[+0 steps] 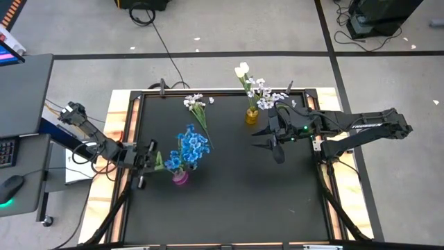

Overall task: Sort flowers into vase by color
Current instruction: Put the black tulip into the violet vase

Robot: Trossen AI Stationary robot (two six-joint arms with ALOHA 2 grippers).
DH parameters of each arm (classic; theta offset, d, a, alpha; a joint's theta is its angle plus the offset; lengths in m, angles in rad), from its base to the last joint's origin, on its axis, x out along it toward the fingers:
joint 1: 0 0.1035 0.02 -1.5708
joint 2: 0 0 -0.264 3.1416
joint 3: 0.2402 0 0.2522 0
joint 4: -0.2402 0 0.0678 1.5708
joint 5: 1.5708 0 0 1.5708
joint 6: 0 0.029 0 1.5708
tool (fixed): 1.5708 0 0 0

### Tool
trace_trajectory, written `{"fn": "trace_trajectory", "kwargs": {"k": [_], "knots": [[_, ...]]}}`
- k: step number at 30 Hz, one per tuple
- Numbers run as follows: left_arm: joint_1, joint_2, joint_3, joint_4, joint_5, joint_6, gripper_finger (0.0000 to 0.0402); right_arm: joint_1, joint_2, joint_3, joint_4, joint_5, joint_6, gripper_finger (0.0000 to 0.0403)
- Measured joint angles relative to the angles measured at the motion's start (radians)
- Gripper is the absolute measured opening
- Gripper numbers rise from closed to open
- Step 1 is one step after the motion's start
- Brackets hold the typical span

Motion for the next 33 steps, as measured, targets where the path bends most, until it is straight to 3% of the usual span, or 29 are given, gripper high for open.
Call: {"fn": "trace_trajectory", "kwargs": {"k": [9, 33], "knots": [[-0.018, 0.052, 0.0, -0.006, -0.153, -0.042, 0.016, 0.0, 0.0, 0.0, 0.0, 0.0, 0.0, 0.019], [-0.059, 0.036, 0.0, -0.023, -0.153, -0.094, 0.014, 0.0, 0.0, 0.0, 0.0, 0.0, 0.0, 0.019]]}}
